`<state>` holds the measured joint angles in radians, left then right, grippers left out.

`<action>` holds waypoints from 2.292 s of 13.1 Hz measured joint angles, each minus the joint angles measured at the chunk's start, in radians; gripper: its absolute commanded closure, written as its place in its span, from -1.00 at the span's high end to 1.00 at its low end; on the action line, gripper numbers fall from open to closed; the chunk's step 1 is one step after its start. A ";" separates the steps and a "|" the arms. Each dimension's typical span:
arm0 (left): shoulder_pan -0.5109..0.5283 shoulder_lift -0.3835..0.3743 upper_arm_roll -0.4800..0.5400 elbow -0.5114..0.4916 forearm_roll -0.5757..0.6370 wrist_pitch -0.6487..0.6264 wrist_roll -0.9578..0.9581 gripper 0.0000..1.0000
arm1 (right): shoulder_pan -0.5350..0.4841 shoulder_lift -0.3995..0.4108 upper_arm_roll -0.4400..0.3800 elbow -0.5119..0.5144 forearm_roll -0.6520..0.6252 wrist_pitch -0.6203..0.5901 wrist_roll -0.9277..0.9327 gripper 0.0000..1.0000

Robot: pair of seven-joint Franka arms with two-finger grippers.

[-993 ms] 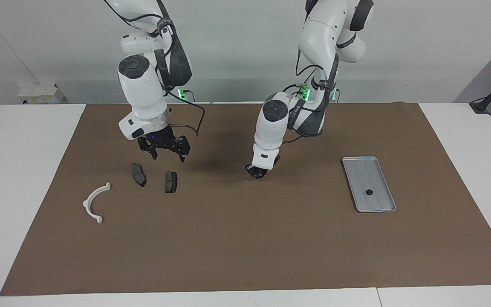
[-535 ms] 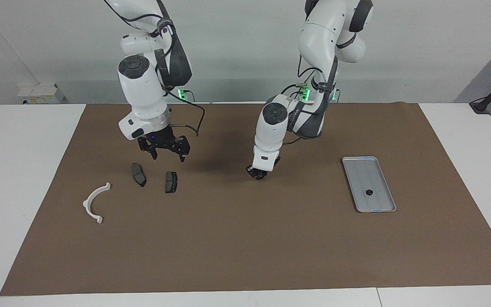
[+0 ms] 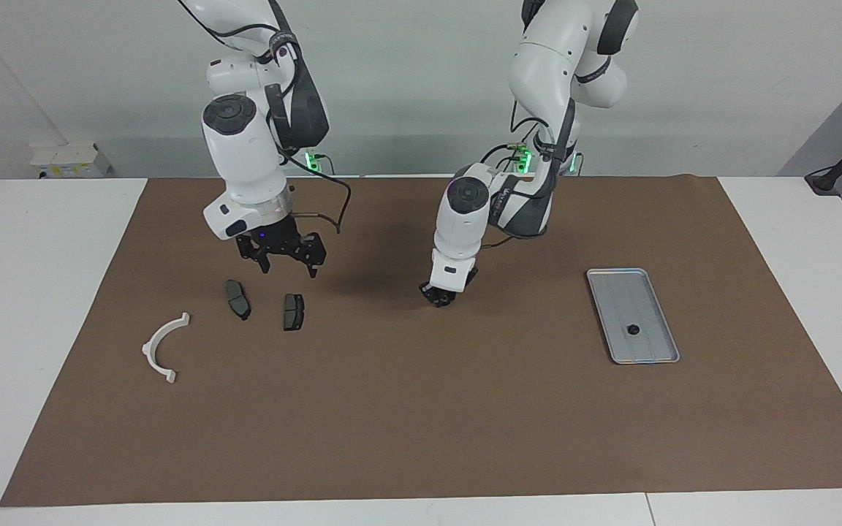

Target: Place bearing gear from tray to pile

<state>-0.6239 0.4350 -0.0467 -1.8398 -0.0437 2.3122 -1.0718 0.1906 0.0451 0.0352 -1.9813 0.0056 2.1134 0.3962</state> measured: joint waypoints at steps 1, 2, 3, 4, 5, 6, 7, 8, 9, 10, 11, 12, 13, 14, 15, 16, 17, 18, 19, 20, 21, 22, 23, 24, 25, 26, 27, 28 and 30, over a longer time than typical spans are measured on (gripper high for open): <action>0.000 0.000 0.000 0.000 0.000 -0.001 -0.001 1.00 | 0.000 0.000 0.000 0.000 0.000 0.000 0.000 1.00; 0.000 0.000 0.001 0.003 0.001 -0.009 -0.001 1.00 | 0.000 0.000 0.000 0.000 0.000 0.000 0.000 1.00; 0.001 0.000 0.006 0.015 0.011 -0.031 -0.001 1.00 | 0.000 0.000 0.000 0.000 0.000 0.000 0.000 1.00; 0.007 -0.002 0.015 0.036 0.028 -0.058 -0.001 1.00 | 0.003 0.000 0.000 0.000 0.000 0.000 0.000 1.00; 0.027 -0.011 0.022 0.053 0.040 -0.084 0.010 1.00 | 0.007 0.000 0.001 0.001 0.000 0.000 0.000 1.00; 0.064 -0.033 0.024 0.060 0.048 -0.116 0.059 1.00 | 0.013 0.000 0.001 0.001 0.000 0.000 0.004 1.00; 0.115 -0.068 0.027 0.059 0.050 -0.159 0.150 1.00 | 0.023 0.000 0.001 0.002 0.001 0.000 0.021 1.00; 0.174 -0.109 0.030 0.051 0.052 -0.205 0.261 1.00 | 0.039 0.000 0.001 0.003 0.001 0.000 0.056 1.00; 0.242 -0.144 0.032 0.036 0.054 -0.234 0.388 1.00 | 0.061 0.000 0.002 0.004 0.001 0.000 0.104 1.00; 0.316 -0.168 0.034 0.019 0.054 -0.242 0.530 1.00 | 0.091 0.001 0.002 0.005 0.001 0.000 0.163 1.00; 0.388 -0.178 0.036 0.006 0.054 -0.237 0.667 1.00 | 0.124 0.006 0.003 0.012 0.001 0.000 0.223 1.00; 0.455 -0.180 0.036 -0.006 0.054 -0.218 0.789 1.00 | 0.161 0.017 0.003 0.024 0.001 0.000 0.286 1.00; 0.508 -0.179 0.036 -0.025 0.054 -0.181 0.873 1.00 | 0.198 0.035 0.004 0.044 0.000 0.000 0.346 1.00; 0.544 -0.176 0.036 -0.046 0.054 -0.140 0.924 1.00 | 0.231 0.059 0.004 0.069 0.000 0.000 0.395 1.00; 0.564 -0.169 0.035 -0.061 0.054 -0.104 0.964 1.00 | 0.256 0.086 0.004 0.097 0.000 0.000 0.428 1.00; 0.577 -0.156 0.034 -0.071 0.054 -0.077 1.006 1.00 | 0.277 0.115 0.004 0.127 0.000 -0.003 0.453 1.00; 0.591 -0.141 0.034 -0.076 0.054 -0.059 1.042 1.00 | 0.299 0.150 0.004 0.167 -0.001 -0.012 0.483 1.00; 0.605 -0.129 0.033 -0.078 0.054 -0.046 1.065 0.92 | 0.321 0.189 0.004 0.213 -0.002 -0.023 0.518 1.00; 0.614 -0.121 0.033 -0.078 0.054 -0.032 1.077 0.78 | 0.339 0.228 0.003 0.259 -0.003 -0.032 0.546 1.00; 0.618 -0.114 0.033 -0.079 0.054 -0.018 1.084 0.74 | 0.350 0.262 0.003 0.297 -0.005 -0.036 0.560 1.00; 0.620 -0.105 0.033 -0.080 0.054 -0.008 1.084 0.65 | 0.358 0.290 0.003 0.324 -0.005 -0.042 0.563 1.00; 0.622 -0.096 0.033 -0.081 0.054 0.002 1.085 0.49 | 0.374 0.320 0.003 0.346 -0.006 -0.058 0.566 1.00; 0.627 -0.087 0.032 -0.081 0.054 0.011 1.084 0.37 | 0.401 0.361 0.002 0.372 -0.025 -0.072 0.590 1.00; 0.633 -0.081 0.032 -0.081 0.054 0.013 1.085 0.27 | 0.428 0.410 0.003 0.405 -0.056 -0.072 0.635 1.00; 0.636 -0.079 0.032 -0.082 0.054 0.014 1.084 0.17 | 0.448 0.459 0.003 0.436 -0.077 -0.071 0.669 1.00; 0.637 -0.078 0.032 -0.084 0.054 0.014 1.079 0.14 | 0.456 0.500 0.002 0.459 -0.084 -0.069 0.681 1.00; 0.637 -0.077 0.032 -0.088 0.054 0.015 1.070 0.07 | 0.456 0.530 0.002 0.474 -0.085 -0.063 0.681 1.00; 0.637 -0.076 0.030 -0.091 0.054 0.015 1.060 0.03 | 0.456 0.554 0.000 0.483 -0.085 -0.052 0.681 1.00; 0.637 -0.075 0.029 -0.095 0.054 0.018 1.046 0.02 | 0.456 0.578 -0.004 0.492 -0.085 -0.031 0.681 1.00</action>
<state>0.0130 0.3597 -0.0182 -1.9350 0.0104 2.3304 -0.0261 0.6468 0.6227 0.0315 -1.4897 -0.0796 2.0828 1.0772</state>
